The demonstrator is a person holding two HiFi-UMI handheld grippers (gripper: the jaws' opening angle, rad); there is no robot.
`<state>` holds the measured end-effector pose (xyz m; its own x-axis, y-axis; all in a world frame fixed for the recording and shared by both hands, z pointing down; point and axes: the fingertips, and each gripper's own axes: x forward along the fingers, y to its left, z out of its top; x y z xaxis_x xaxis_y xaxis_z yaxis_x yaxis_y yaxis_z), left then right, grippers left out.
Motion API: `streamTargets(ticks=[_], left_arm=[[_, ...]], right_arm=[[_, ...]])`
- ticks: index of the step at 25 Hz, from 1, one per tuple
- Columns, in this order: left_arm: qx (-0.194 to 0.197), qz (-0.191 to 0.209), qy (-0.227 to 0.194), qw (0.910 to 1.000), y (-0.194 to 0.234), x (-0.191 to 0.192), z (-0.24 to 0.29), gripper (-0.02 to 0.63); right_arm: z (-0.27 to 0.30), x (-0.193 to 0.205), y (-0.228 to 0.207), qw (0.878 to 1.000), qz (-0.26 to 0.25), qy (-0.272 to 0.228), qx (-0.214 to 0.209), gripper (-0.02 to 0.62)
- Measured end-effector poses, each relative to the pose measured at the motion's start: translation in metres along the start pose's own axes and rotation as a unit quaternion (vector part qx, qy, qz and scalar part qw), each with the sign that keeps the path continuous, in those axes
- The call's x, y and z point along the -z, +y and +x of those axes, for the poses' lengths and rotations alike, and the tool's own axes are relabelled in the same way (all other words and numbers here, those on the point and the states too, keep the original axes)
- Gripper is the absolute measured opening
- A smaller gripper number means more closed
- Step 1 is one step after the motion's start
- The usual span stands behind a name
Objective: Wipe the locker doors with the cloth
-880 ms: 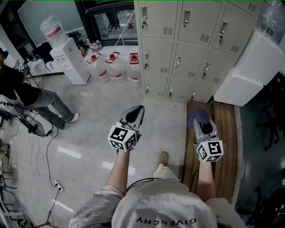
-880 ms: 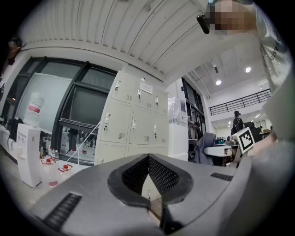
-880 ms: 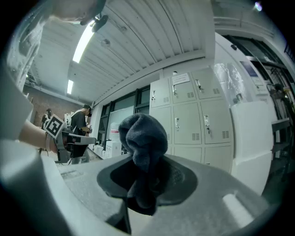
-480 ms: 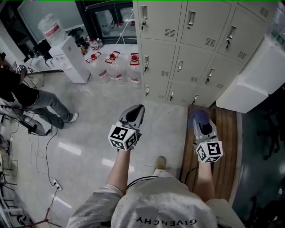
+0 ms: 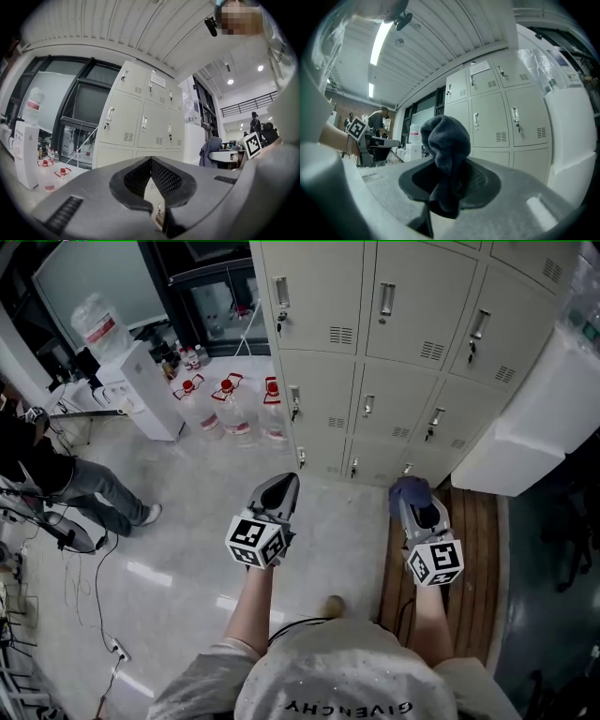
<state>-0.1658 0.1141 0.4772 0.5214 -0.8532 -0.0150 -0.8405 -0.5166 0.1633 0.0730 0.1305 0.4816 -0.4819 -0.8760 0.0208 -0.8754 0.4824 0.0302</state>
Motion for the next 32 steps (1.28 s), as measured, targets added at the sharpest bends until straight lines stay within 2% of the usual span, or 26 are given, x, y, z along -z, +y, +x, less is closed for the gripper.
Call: streamTargets(ticks=[15,27,32], left_arm=[[0.006,0.013,-0.003,0.9999,0.009,-0.009,0.057,-0.002],[0.021,0.022,-0.034,0.999,0.037,-0.055,0.149,-0.002],[0.028,0.014,-0.038,0.9988,0.056,-0.077,0.192,-0.002]], right_arm=[[0.042,-0.006,-0.034,1.0,0.013,-0.016,-0.007,0.112],[0.114,-0.049,-0.077,0.999,-0.001,-0.048,0.0,0.112],[0.153,-0.067,-0.1,0.998,-0.007,-0.06,0.002,0.112]])
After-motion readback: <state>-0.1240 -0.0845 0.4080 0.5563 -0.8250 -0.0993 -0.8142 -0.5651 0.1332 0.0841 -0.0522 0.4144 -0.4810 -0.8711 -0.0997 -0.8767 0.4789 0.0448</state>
